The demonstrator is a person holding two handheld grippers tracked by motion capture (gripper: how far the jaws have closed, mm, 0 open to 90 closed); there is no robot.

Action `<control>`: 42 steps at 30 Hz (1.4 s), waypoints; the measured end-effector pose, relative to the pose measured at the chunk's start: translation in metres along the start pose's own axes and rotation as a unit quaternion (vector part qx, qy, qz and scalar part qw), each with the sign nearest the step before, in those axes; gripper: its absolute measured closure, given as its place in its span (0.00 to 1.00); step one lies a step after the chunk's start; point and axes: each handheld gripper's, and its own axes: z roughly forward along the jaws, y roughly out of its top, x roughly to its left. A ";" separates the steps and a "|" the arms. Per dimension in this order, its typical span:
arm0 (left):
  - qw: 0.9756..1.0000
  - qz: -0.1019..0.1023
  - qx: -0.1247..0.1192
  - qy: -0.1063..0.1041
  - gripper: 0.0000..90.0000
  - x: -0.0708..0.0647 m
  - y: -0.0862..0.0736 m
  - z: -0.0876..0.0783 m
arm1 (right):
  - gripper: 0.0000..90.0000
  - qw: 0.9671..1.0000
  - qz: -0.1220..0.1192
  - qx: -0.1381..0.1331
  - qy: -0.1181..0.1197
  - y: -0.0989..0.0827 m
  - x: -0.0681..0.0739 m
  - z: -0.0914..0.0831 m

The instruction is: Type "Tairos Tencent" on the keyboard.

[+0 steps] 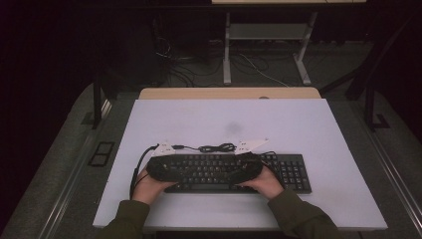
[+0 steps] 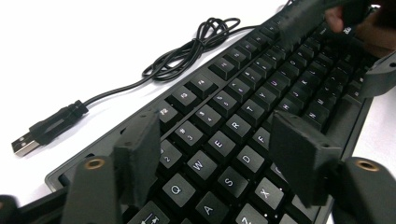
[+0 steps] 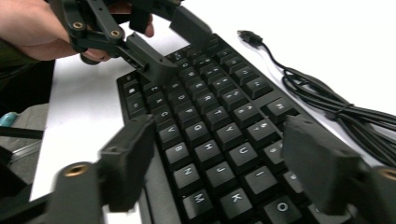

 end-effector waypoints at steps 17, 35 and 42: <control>1.000 0.003 0.002 0.008 0.27 0.000 -0.002 0.002 | 0.92 0.998 -0.021 0.047 0.030 -0.002 0.012 0.009; 1.000 0.007 0.003 0.006 0.26 0.000 -0.002 0.002 | 0.99 0.996 -0.038 0.078 0.017 -0.005 0.013 0.015; 1.000 0.008 0.004 0.007 0.26 0.000 -0.002 0.002 | 0.99 0.996 -0.035 0.077 0.018 -0.005 0.013 0.015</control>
